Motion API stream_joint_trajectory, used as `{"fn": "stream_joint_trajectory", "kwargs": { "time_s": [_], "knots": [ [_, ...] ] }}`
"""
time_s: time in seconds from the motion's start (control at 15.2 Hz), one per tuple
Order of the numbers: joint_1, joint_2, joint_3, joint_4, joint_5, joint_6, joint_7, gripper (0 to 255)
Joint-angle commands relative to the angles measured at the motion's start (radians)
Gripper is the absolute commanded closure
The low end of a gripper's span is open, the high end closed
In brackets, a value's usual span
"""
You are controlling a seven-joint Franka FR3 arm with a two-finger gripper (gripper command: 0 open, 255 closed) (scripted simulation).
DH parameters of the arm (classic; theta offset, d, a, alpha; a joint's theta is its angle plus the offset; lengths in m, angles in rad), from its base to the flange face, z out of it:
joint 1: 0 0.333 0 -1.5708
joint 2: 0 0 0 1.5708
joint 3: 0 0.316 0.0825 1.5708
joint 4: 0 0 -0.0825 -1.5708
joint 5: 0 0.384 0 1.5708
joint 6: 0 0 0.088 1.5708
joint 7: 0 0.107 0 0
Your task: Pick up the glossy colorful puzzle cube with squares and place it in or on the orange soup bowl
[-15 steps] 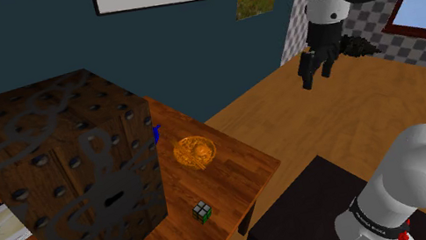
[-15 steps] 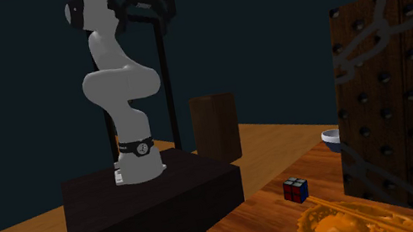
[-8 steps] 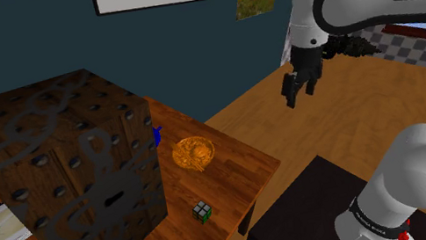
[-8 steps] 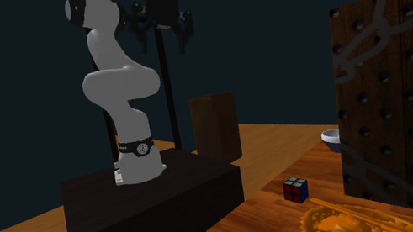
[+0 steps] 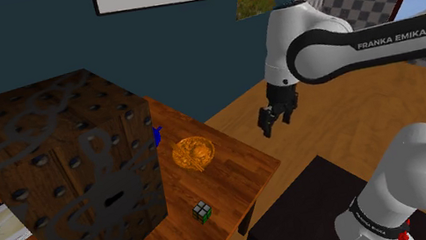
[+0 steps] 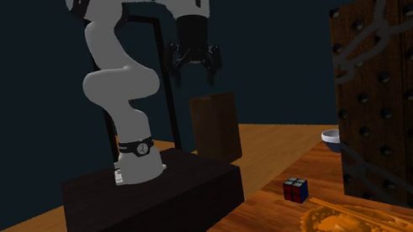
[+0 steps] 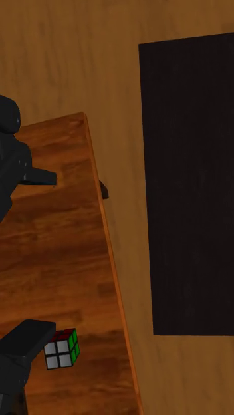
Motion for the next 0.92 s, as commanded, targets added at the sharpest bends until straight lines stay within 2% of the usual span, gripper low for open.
{"fn": "stream_joint_trajectory", "kwargs": {
  "time_s": [0.0, 0.46, 0.86],
  "knots": [
    [0.008, 0.050, 0.019, -0.017, 0.012, 0.075, 0.018, 0],
    [0.036, 0.270, 0.105, -0.043, 0.040, 0.341, 0.105, 0],
    [0.040, 0.509, 0.176, -0.003, -0.004, 0.555, 0.210, 0]
  ]
}}
